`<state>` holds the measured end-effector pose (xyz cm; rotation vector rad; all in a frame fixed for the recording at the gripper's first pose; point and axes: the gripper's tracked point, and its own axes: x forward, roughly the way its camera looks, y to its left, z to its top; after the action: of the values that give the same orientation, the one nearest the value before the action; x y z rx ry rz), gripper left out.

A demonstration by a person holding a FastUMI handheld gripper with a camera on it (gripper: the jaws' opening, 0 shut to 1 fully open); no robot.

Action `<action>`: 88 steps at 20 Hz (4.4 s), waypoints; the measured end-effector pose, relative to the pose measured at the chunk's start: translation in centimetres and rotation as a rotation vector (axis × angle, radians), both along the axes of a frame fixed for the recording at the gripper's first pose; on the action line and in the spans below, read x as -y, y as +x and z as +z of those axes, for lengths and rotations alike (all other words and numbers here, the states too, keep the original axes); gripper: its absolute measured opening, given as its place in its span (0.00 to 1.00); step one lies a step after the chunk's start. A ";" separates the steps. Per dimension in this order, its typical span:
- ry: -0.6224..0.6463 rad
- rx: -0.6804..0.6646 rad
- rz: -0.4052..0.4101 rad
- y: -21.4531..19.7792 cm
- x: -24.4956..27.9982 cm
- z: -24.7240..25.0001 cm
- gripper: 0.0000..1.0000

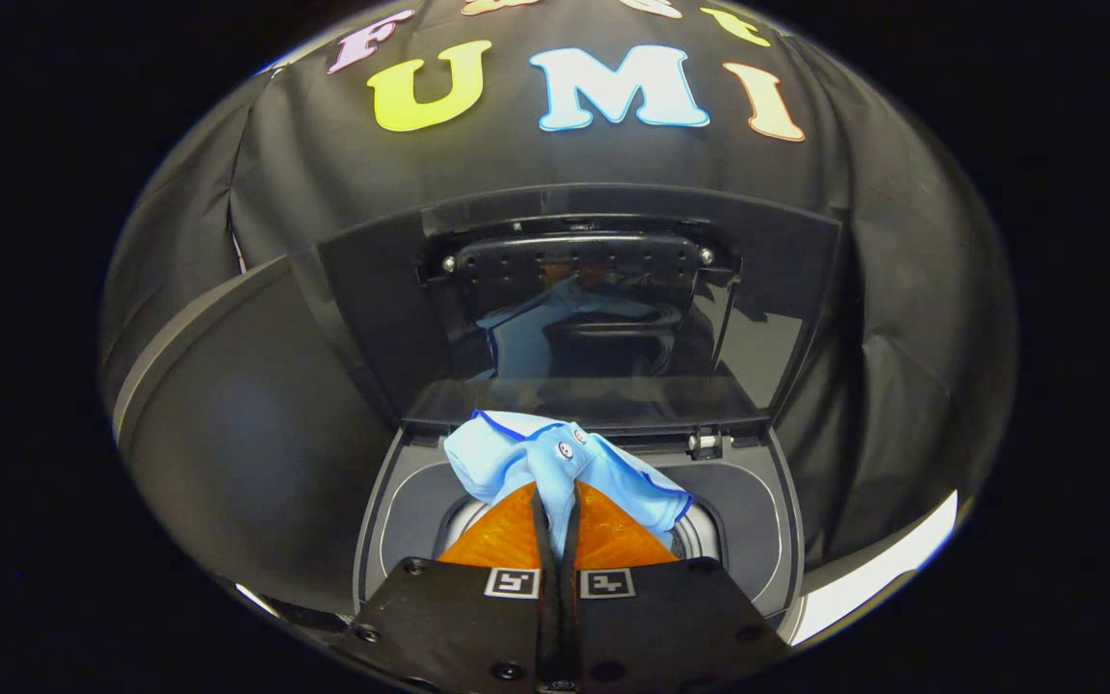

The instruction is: Put the clothes into the washing machine and then close the washing machine lid.

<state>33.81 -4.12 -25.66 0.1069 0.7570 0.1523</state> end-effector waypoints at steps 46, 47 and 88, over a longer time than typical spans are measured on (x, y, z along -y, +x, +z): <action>0.001 0.351 -0.005 11.5 -0.2 21.4 0.98; 0.002 0.346 -0.005 11.8 -0.3 21.3 0.98; -0.061 0.192 -0.067 11.4 -1.3 11.3 0.99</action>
<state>45.26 -2.81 -14.35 0.0585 0.5654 0.0741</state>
